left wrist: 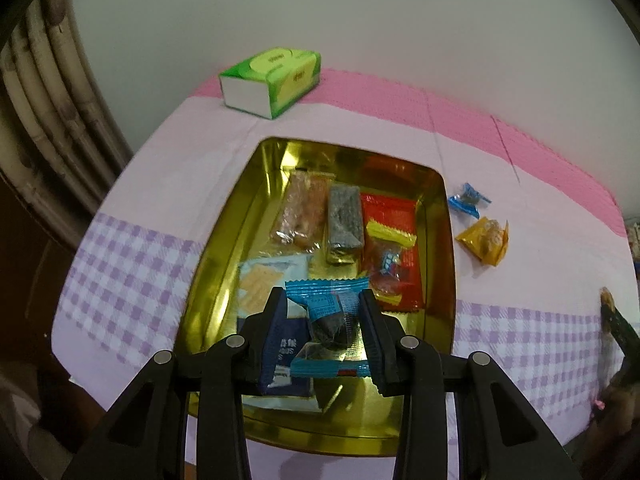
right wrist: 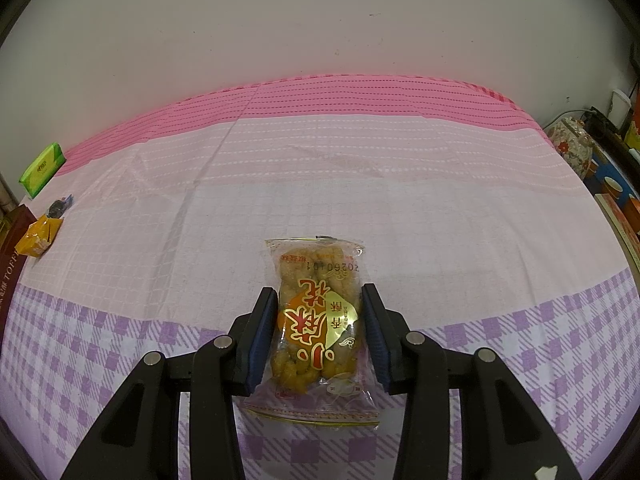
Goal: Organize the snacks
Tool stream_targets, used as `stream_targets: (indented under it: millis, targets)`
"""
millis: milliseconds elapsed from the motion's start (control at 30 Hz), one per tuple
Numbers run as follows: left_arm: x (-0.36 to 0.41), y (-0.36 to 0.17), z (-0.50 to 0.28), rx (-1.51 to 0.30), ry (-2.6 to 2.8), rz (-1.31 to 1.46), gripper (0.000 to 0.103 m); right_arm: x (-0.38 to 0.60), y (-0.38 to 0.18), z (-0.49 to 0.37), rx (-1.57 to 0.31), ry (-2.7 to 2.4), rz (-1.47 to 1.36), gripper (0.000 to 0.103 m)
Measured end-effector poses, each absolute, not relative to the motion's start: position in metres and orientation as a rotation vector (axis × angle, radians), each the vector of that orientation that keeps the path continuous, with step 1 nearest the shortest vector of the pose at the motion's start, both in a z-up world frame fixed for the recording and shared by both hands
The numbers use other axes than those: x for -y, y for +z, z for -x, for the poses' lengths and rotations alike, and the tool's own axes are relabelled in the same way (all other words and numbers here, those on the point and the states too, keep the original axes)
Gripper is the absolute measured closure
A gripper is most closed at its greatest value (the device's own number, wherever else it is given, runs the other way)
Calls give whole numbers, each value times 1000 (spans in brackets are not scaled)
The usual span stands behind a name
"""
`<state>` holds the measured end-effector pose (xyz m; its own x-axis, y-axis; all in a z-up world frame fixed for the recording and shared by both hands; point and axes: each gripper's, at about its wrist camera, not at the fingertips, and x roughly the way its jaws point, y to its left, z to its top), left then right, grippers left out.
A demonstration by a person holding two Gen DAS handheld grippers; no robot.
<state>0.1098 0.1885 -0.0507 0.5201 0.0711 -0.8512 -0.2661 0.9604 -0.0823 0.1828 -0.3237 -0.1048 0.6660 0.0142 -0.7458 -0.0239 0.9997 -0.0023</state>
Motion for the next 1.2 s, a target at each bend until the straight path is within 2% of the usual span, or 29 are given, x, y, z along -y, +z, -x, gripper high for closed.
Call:
stream_targets:
  millis: [1200]
  targets:
    - [-148,-81,-119,-1164,126,72,64,323,-104,-183,-842,22,17,59]
